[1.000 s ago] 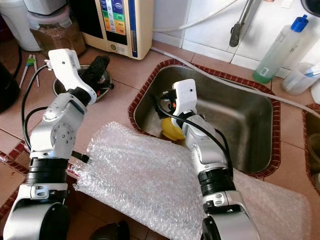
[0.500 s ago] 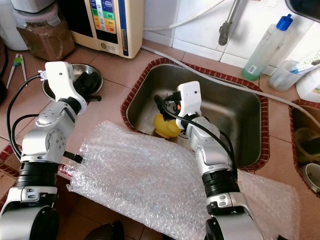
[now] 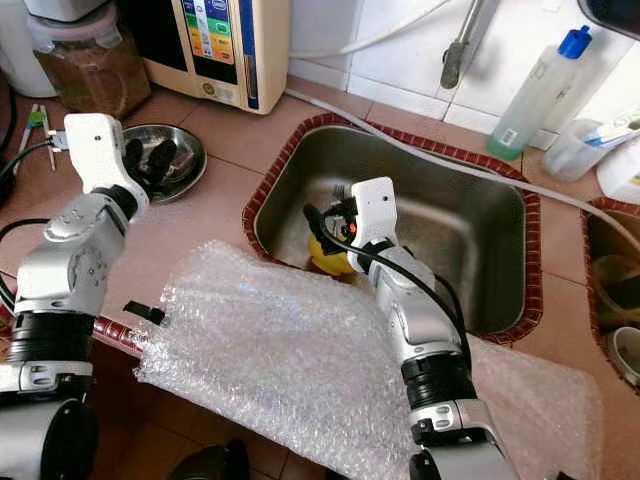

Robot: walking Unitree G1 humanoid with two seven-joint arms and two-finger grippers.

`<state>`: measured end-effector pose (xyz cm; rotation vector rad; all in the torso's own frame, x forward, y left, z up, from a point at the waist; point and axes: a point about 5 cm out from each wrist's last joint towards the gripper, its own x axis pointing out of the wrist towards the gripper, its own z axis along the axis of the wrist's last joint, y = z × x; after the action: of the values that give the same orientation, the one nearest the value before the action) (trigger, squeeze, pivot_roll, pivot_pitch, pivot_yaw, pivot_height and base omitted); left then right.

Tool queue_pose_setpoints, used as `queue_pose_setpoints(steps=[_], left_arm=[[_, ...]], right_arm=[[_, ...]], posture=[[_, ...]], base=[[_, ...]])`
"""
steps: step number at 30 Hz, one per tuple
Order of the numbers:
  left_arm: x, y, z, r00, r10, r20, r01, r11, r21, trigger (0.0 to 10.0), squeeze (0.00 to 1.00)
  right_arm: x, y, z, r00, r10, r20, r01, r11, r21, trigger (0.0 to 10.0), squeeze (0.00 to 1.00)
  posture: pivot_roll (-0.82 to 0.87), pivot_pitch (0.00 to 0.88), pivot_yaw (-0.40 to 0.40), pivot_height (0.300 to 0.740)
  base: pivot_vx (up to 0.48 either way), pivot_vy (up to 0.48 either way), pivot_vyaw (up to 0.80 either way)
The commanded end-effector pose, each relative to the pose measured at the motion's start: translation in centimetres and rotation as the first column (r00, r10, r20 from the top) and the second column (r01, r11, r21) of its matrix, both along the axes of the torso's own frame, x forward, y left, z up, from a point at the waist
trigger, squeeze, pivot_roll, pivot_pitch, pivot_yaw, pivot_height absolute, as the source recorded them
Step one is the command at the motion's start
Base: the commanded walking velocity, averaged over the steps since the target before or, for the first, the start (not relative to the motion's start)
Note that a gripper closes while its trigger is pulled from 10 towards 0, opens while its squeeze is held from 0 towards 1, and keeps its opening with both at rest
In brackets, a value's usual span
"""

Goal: Kitchen organization

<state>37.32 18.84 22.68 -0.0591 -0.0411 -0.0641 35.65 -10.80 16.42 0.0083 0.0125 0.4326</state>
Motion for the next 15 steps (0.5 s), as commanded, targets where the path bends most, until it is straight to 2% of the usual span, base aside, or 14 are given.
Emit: queue_pose_setpoints(steps=[1,5,11,15], left_arm=[[0.13,-0.30,-0.28,0.998,-0.036,-0.055,0.038,0.999,0.035,10.0,1.00],[0.07,-0.63,-0.82,0.990,-0.088,-0.108,0.095,0.994,0.061,10.0,1.00],[0.40,-0.27,-0.36,0.992,-0.064,-0.106,0.071,0.995,0.067,10.0,1.00],[0.53,0.00,-0.65,0.984,-0.074,-0.160,0.090,0.991,0.095,10.0,1.00]], right_arm=[[-0.16,-0.01,0.13,1.000,0.000,0.004,0.000,1.000,0.004,10.0,0.00],[-0.17,0.03,0.11,1.000,0.000,0.002,0.000,1.000,0.006,10.0,0.00],[-0.34,0.52,0.00,1.000,0.014,0.001,-0.014,1.000,0.014,10.0,0.00],[-0.52,0.78,-0.06,0.999,0.036,-0.002,-0.036,0.999,0.018,10.0,0.00]], posture=[[0.03,0.230,-0.063,0.740],[0.03,0.231,-0.061,0.740],[0.04,0.231,-0.054,0.740],[0.04,0.229,-0.050,0.740]], base=[[0.000,0.000,0.00],[0.000,0.000,0.00],[0.000,0.000,0.00],[0.000,0.000,0.00]])
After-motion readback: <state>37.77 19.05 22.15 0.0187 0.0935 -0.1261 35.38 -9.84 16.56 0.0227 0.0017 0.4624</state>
